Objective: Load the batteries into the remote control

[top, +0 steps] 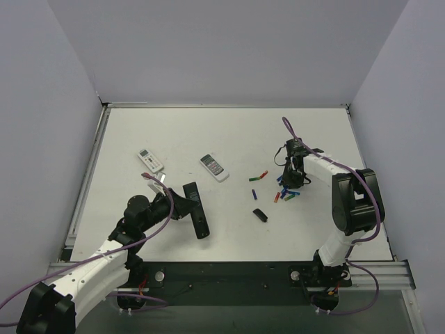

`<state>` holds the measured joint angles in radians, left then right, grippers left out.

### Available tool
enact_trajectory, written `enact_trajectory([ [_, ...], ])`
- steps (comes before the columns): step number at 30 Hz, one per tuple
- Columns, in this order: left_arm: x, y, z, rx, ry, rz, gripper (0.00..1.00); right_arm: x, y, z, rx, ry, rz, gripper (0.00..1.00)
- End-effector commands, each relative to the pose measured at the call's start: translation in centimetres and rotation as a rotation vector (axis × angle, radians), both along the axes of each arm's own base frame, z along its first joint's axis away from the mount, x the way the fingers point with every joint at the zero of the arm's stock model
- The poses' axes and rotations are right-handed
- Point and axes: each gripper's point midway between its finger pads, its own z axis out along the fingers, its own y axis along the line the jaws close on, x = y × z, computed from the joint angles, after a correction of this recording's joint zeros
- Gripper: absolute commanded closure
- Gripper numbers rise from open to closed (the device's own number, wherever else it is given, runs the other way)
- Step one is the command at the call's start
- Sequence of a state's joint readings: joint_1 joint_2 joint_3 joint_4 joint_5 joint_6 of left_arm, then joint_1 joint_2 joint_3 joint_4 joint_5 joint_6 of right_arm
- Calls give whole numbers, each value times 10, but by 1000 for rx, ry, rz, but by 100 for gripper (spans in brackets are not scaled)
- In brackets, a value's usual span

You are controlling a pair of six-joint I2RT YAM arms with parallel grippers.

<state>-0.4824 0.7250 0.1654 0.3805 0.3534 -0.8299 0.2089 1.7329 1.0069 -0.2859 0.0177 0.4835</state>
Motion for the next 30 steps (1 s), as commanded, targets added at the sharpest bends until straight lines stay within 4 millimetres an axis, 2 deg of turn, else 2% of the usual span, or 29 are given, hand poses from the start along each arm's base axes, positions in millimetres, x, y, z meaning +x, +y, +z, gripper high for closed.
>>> enact_trajectory([
  [1, 5, -4, 32, -38, -81, -15, 100, -4, -2, -4, 7, 20, -23, 80],
  [20, 4, -4, 36, -58, -78, -11, 100, -5, 5, -9, 44, 34, -15, 87],
  [23, 3, -4, 39, -64, -81, -13, 100, -5, 7, -2, 60, 9, -16, 94],
  [26, 4, -4, 39, -70, -77, -8, 100, -3, 13, 14, 86, -36, -3, 98],
  [29, 5, -5, 42, -85, -77, -5, 100, 0, 22, 36, 107, -106, 32, 100],
  [30, 5, -5, 41, -88, -74, -6, 100, 3, 26, 50, 119, -150, 44, 100],
])
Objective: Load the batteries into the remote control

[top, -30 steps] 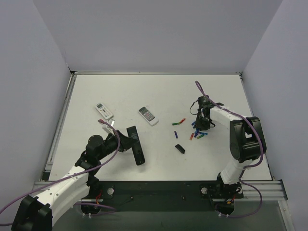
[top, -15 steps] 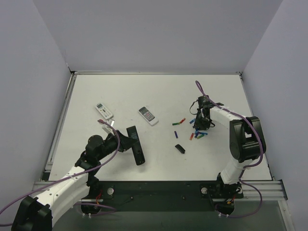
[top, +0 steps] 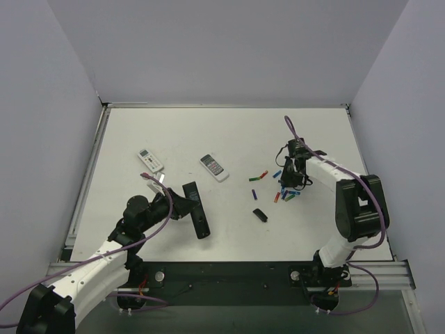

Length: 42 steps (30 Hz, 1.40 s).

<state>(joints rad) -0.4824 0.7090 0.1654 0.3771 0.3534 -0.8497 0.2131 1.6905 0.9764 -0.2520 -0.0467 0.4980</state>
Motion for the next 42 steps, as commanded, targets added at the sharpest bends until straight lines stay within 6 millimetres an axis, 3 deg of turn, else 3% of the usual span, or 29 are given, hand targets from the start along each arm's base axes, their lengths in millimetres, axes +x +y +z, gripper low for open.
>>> enact_trajectory([
  [1, 7, -6, 41, -80, -89, -8, 100, 5, 17, 49, 53, -139, 37, 100],
  [4, 9, -8, 48, -108, -101, -11, 100, 8, 36, 79, 84, -247, 100, 100],
  [8, 12, -10, 58, -136, -119, -8, 100, 8, 77, 126, 139, -450, 225, 100],
  [12, 17, -13, 79, -178, -170, -10, 100, -10, 134, 182, 238, -662, 380, 100],
  [18, 22, -18, 102, -242, -207, -22, 100, -45, 196, 237, 304, -897, 572, 100],
  [20, 23, -20, 112, -265, -219, -30, 100, -61, 216, 246, 326, -950, 639, 100],
  [26, 27, -22, 131, -309, -245, -26, 100, -92, 248, 257, 374, -1020, 752, 100],
  [36, 35, -20, 148, -357, -273, 6, 100, -118, 267, 251, 402, -1057, 831, 100],
  [42, 38, -18, 156, -409, -281, 23, 100, -122, 269, 249, 405, -1067, 839, 100],
])
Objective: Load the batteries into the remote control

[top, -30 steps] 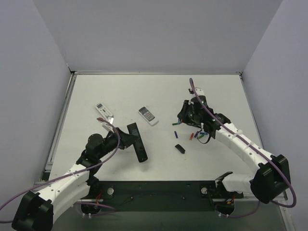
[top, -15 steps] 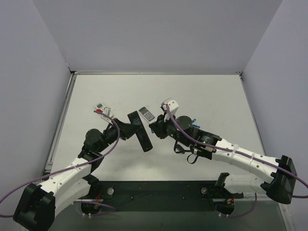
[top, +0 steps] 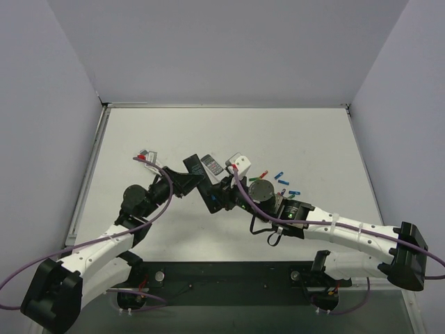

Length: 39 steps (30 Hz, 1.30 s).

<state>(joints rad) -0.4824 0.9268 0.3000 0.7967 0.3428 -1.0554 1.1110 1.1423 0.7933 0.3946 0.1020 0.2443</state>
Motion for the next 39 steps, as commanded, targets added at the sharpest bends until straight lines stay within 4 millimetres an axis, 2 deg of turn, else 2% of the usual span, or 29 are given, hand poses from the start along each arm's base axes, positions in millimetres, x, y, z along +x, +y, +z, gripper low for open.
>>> enact_trajectory([
  [1, 3, 4, 55, -120, -132, 26, 100, -1, 5, 21, 70, -60, 2, 100],
  [17, -4, 7, 80, -194, -196, 11, 100, -5, 6, 12, 32, -69, 14, 100],
  [30, -7, 9, 98, -224, -256, 12, 100, -7, 1, -8, -31, -34, 9, 100],
  [39, -9, 13, 101, -243, -271, 25, 100, -10, 2, -16, -53, -24, 18, 100],
])
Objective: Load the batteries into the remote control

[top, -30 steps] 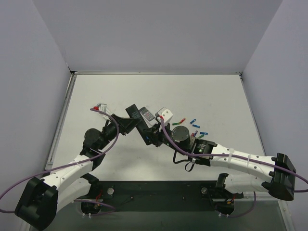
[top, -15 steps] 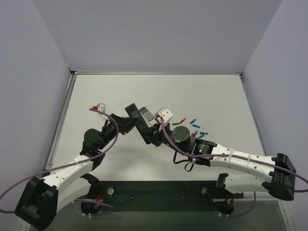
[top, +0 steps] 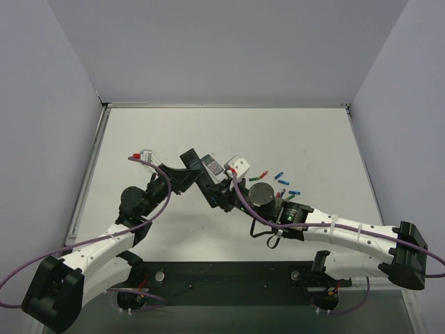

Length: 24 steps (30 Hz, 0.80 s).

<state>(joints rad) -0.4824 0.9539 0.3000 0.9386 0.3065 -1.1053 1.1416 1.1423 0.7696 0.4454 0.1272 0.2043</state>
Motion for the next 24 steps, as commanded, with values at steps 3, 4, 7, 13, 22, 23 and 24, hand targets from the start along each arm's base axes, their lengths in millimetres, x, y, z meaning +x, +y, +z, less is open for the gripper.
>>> enact_trajectory([
  [3, -14, 11, 79, -152, -219, 7, 100, -7, -2, -22, -63, 26, 9, 100],
  [4, -15, 11, 80, -154, -223, 7, 100, -8, -1, -22, -67, 21, 13, 100],
  [7, -17, 12, 84, -156, -231, 6, 100, -8, -2, -26, -86, 13, 11, 100],
  [13, -17, 11, 81, -151, -226, 1, 100, -8, 0, -29, -87, 16, 14, 94],
  [22, -17, 7, 67, -125, -199, -23, 100, -4, 2, -22, -88, 0, 1, 77],
  [23, -18, 6, 65, -123, -194, -25, 100, -4, 2, -20, -85, -1, 1, 77],
  [24, -17, 6, 63, -123, -188, -27, 100, -3, 3, -20, -86, -5, 0, 76],
])
